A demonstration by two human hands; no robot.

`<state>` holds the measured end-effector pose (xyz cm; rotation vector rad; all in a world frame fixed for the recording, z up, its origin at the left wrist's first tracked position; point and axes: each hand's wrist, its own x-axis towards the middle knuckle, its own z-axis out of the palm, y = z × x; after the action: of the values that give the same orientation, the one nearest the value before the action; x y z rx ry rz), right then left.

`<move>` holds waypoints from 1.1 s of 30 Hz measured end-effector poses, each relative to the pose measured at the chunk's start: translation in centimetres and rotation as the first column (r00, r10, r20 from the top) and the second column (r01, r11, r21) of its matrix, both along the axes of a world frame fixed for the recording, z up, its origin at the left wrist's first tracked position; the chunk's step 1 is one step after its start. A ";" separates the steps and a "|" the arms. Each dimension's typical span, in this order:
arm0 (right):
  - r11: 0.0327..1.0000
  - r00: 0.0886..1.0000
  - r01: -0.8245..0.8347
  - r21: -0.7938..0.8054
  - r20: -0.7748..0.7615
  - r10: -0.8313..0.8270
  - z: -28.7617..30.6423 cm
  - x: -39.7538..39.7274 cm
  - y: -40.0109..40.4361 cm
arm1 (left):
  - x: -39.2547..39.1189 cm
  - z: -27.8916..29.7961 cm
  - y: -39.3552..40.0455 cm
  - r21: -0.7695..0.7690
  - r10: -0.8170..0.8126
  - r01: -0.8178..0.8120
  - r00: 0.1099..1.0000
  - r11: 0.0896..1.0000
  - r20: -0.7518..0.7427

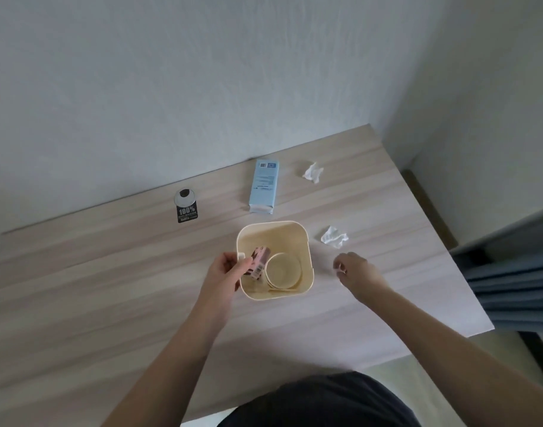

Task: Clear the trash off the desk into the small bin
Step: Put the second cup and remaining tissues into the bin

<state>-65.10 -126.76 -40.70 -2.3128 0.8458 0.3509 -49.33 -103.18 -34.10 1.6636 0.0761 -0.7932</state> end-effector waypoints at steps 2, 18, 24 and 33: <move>1.000 0.999 -0.014 -0.014 0.045 0.015 0.8 2.0 -1.7 | 0.0 0.1 -0.2 -0.007 0.016 -0.016 1.000 1.000 0.010; 0.987 0.984 -0.144 -0.065 -0.117 0.136 -3.1 11.2 -7.6 | 1.3 0.4 -2.0 -0.006 0.233 -0.233 0.972 0.972 0.011; 0.991 0.993 -0.109 -0.075 0.043 0.113 -0.6 17.7 -10.5 | 1.6 1.1 -3.1 -0.029 0.292 -0.291 0.957 0.956 0.002; 0.977 0.986 -0.141 -0.163 -0.109 0.124 -1.0 22.2 -12.2 | 0.8 -0.3 -2.3 0.032 0.404 -0.403 0.914 0.914 -0.021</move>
<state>-42.88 -139.00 -41.74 -2.5357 0.7975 0.4697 -48.52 -105.52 -34.37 1.5891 0.4391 -0.4996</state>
